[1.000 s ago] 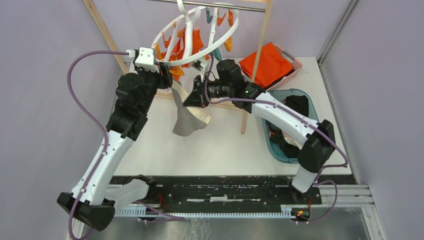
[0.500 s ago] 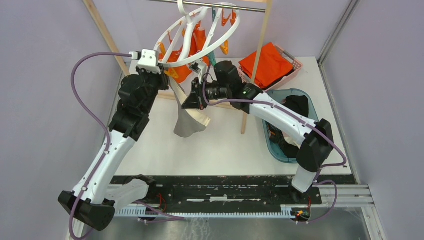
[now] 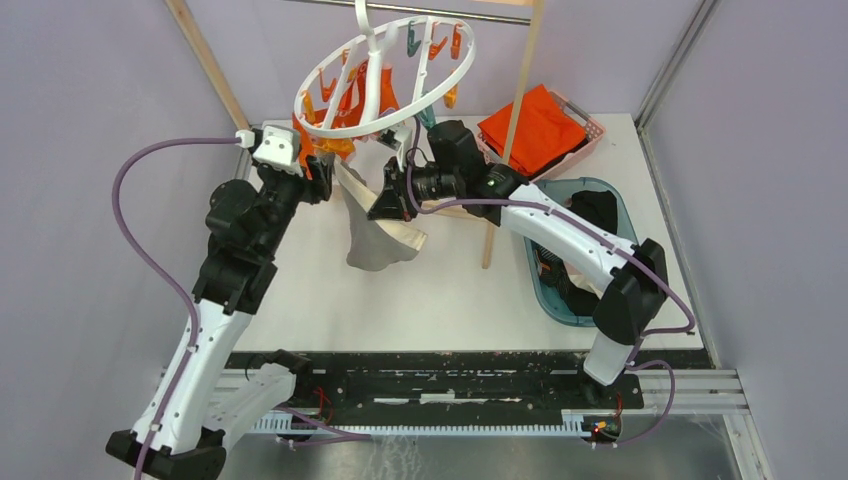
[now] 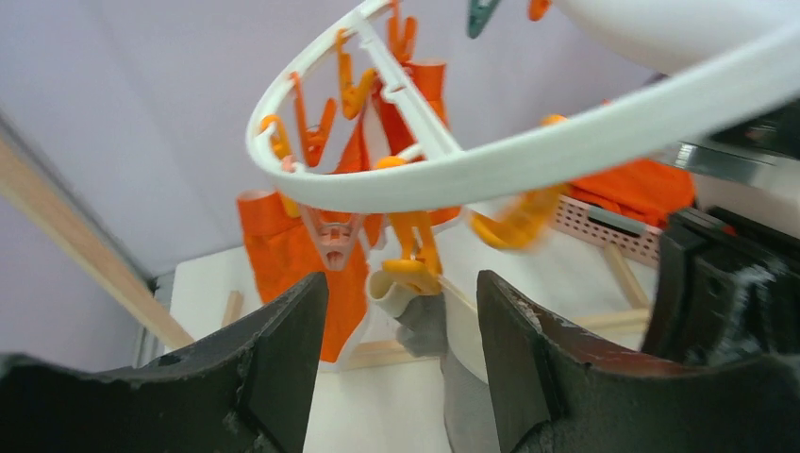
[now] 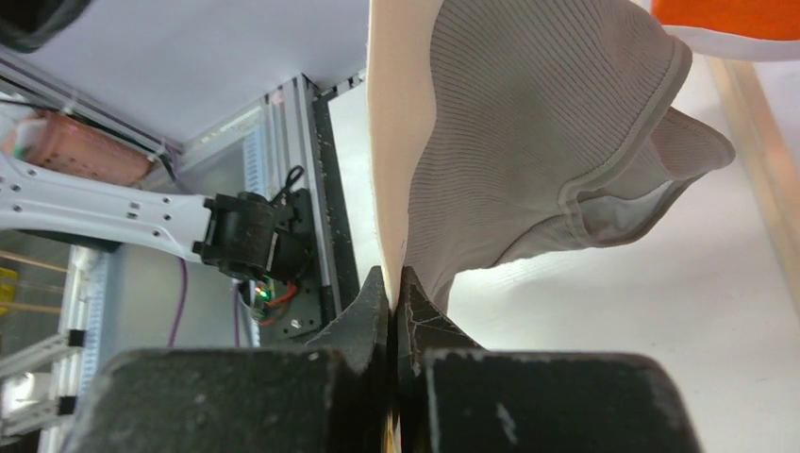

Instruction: Remove the underwear clipped to the hanger

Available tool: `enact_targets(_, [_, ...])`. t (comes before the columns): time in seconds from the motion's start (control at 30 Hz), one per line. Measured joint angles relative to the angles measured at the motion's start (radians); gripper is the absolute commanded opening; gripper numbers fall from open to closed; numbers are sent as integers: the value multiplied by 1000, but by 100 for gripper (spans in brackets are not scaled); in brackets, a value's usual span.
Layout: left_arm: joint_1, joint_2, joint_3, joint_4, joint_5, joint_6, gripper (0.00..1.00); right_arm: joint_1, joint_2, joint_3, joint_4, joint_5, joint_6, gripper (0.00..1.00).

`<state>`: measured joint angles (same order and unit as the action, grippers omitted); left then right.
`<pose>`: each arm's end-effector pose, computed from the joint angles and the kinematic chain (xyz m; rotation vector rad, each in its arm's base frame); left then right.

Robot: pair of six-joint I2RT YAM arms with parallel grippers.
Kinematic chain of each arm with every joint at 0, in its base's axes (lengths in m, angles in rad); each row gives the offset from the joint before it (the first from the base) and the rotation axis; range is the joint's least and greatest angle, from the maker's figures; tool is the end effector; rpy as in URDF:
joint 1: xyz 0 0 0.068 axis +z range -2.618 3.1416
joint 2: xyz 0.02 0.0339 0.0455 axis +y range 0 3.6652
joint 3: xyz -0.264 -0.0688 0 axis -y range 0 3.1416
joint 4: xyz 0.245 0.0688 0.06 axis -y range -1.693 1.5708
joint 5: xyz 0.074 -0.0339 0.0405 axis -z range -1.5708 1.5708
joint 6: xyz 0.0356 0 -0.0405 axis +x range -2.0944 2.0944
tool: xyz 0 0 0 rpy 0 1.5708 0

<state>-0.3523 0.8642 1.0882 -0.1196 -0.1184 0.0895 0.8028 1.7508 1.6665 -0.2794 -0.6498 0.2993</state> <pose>0.1731 -0.0592 0.4386 0.2270 1.4507 -0.1270 0.2708 0.3114 0.3760 -0.9717 1.8669 1.3283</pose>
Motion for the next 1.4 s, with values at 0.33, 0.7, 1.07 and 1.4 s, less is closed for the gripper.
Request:
enact_targets(0.33, [28, 12, 142, -286, 342, 239, 79, -36, -26, 4, -133, -101, -228, 0])
enact_targets(0.7, [243, 123, 183, -367, 774, 279, 78, -129, -78, 35, -286, -171, -335, 1])
enact_targets(1.07, [318, 228, 102, -89, 1157, 121, 78, -203, -135, 70, -398, -189, -358, 2])
enact_targets(1.4, [302, 221, -95, 510, 1246, -227, 83, -203, -135, 89, -422, -256, -332, 2])
